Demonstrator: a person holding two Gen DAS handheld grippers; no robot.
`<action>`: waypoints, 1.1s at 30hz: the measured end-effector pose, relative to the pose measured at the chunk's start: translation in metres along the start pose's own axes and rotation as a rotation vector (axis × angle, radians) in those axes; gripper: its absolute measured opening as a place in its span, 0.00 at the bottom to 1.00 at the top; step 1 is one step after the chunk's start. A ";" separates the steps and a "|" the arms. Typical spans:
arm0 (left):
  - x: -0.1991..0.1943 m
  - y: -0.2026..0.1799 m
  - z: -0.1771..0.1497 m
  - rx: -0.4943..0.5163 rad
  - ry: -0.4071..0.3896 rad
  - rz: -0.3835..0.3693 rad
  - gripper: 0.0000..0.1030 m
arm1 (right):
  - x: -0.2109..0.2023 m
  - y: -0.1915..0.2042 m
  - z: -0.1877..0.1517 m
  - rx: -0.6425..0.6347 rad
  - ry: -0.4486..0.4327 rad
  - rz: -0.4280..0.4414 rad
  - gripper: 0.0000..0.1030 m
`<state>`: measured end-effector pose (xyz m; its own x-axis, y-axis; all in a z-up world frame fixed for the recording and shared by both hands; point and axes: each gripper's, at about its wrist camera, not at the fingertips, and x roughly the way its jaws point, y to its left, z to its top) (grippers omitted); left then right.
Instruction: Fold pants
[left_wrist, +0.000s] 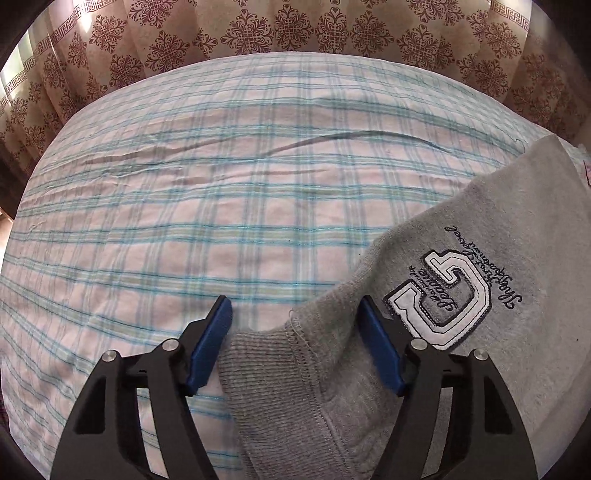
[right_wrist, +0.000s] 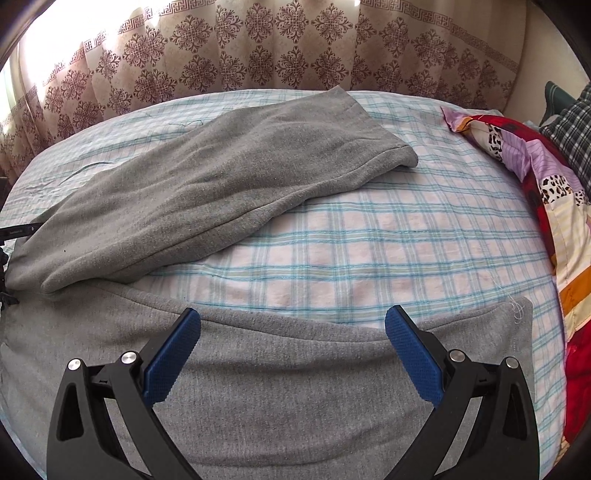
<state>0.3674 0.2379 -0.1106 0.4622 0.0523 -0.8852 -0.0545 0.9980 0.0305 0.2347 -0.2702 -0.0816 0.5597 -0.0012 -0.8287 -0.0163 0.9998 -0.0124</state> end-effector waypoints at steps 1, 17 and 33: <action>-0.004 -0.001 -0.001 -0.008 -0.003 -0.007 0.52 | 0.001 0.002 0.001 -0.003 0.000 0.000 0.95; -0.137 -0.043 -0.054 0.101 -0.196 -0.174 0.28 | 0.024 -0.013 0.095 0.071 -0.055 0.006 0.95; -0.173 -0.080 -0.173 0.309 -0.108 -0.324 0.28 | 0.114 -0.065 0.230 0.386 -0.007 0.112 0.95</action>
<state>0.1385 0.1432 -0.0404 0.5023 -0.2777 -0.8189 0.3668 0.9260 -0.0890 0.4902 -0.3311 -0.0461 0.5775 0.1067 -0.8094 0.2342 0.9281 0.2894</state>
